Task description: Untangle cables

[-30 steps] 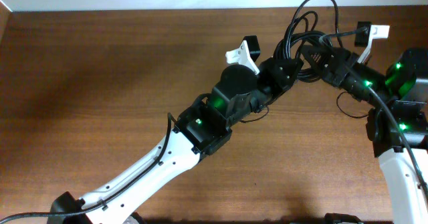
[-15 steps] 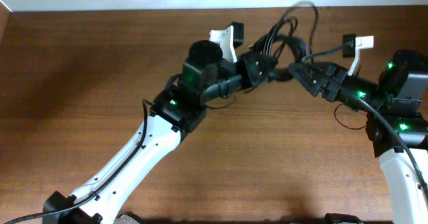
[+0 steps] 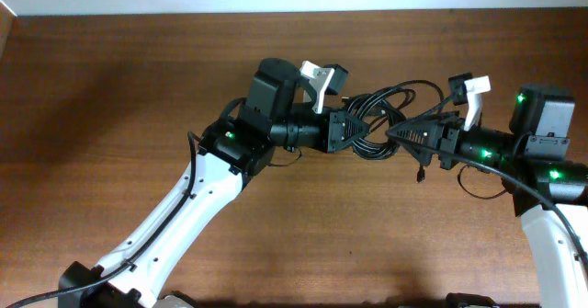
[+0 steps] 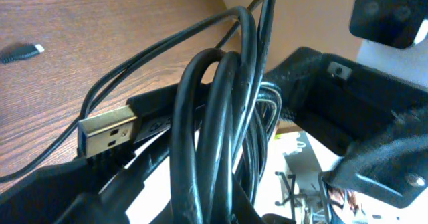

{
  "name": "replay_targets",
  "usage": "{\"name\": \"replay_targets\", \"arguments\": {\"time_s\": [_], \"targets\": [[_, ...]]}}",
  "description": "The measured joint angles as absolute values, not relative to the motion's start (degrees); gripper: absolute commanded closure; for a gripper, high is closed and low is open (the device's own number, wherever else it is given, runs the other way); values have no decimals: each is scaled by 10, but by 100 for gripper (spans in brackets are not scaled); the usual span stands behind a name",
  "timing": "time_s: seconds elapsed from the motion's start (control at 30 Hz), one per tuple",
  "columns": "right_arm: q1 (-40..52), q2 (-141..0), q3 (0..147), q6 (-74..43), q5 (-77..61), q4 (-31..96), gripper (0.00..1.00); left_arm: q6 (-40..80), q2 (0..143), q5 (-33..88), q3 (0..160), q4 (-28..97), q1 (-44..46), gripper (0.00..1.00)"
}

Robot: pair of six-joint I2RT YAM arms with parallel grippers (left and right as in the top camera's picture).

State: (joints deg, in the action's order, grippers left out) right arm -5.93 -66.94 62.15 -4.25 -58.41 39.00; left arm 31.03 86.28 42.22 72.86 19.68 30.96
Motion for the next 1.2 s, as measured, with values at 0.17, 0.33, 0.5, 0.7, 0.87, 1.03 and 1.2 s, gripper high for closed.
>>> {"name": "replay_targets", "arguments": {"time_s": [0.17,0.33,0.5,0.7,0.87,1.03,1.2], "targets": [[-59,-669,622,-18,-572,390,73,303,863,435,729,197,311,100],[-59,-669,622,-1,-564,391,90,300,863,437,729,198,319,100],[-60,-669,622,5,-563,394,96,300,863,437,729,197,320,100],[-60,-669,622,9,-559,410,96,325,863,419,729,202,321,100],[-60,-669,622,9,-553,450,96,375,863,361,729,213,327,100],[-59,-669,622,9,-553,471,96,427,863,290,729,230,328,100],[-57,-649,621,9,-553,479,96,504,863,228,729,276,333,100]]}}
